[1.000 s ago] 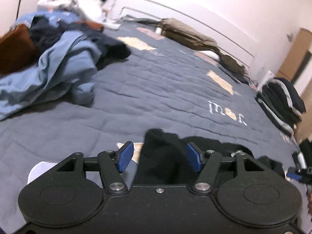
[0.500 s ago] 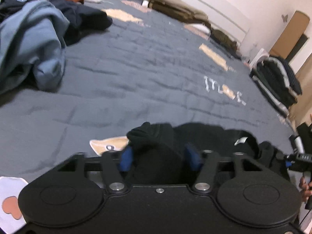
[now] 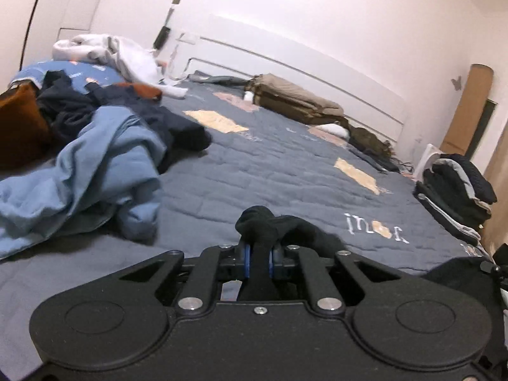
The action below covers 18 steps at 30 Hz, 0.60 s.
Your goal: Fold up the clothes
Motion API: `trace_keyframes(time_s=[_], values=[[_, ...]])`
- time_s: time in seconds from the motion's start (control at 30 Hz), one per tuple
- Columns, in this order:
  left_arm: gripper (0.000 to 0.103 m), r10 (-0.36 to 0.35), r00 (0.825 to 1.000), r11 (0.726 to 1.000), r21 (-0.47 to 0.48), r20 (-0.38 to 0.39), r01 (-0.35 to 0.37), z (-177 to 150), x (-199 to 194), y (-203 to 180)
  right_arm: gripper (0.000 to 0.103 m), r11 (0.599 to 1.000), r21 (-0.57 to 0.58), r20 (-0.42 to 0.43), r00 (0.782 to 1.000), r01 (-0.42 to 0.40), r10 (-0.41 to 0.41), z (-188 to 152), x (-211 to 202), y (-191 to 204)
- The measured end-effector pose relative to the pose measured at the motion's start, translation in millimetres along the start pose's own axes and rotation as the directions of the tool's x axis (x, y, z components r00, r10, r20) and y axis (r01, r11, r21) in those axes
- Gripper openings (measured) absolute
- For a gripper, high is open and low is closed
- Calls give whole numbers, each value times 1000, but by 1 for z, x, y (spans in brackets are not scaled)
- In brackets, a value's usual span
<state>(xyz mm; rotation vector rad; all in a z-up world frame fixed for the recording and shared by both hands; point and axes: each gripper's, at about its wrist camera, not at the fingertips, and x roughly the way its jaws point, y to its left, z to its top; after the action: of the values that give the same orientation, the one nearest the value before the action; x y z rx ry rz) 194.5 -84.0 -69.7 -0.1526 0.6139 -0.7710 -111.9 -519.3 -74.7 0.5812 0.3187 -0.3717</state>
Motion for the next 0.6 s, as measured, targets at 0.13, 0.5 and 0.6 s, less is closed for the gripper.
trace_keyframes(time_s=[0.13,0.5,0.6], values=[[20,45,989,998,-43,-140,-51,-14,20,11,15,992,-29,-104,986,126,-128,-20,30,-7],[31,-74,979,987,-152,-188,45,-19,32,29,35,996,33,-221,973,81,-72,-26,37,-18],[9,-41,984,994,-109,-174,22,-20,34,23,11,996,-5,-199,976,85,-84,-29,39,-11]])
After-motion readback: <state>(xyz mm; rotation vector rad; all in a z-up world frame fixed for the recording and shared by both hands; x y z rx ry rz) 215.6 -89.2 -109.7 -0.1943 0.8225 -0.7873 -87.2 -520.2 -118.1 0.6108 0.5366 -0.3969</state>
